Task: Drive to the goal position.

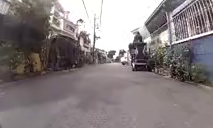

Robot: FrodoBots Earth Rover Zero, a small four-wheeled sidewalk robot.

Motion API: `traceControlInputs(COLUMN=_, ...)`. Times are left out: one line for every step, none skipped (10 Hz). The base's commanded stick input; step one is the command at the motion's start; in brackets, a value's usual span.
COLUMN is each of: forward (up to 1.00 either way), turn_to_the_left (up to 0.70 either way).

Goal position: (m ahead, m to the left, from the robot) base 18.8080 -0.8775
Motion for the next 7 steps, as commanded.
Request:
traceControlInputs(forward=1.0, turn_to_the_left=0.0)
traceControlInputs(forward=1.0, turn_to_the_left=0.0)
traceControlInputs(forward=1.0, turn_to_the_left=0.0)
traceControlInputs(forward=1.0, turn_to_the_left=0.0)
traceControlInputs(forward=1.0, turn_to_the_left=0.0)
traceControlInputs(forward=1.0, turn_to_the_left=0.0)
traceControlInputs(forward=1.0, turn_to_the_left=0.0)
